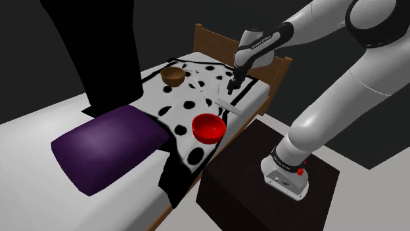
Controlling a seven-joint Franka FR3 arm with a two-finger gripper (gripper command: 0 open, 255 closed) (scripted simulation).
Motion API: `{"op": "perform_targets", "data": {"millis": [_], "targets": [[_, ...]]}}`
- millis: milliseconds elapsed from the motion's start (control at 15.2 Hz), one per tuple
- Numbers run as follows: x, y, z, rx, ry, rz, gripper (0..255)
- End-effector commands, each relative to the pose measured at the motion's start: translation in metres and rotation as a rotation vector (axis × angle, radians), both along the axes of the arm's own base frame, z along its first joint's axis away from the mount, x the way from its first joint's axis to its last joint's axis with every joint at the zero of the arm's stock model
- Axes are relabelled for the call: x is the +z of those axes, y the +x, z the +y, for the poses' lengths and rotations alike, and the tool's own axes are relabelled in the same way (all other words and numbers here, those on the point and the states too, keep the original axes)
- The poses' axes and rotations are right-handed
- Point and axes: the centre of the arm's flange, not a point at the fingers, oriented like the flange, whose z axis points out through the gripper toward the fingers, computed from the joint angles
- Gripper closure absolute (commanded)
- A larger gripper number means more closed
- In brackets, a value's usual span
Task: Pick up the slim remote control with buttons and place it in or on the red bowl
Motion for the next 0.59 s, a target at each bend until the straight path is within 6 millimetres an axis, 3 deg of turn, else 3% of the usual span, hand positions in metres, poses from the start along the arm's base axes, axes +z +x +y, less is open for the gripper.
{"op": "perform_targets", "data": {"millis": [0,528], "targets": [[-0.023,0.005,-0.014,0.003,0.002,0.004,0],[-0.117,0.028,-0.062,0.012,0.02,0.024,0]]}}
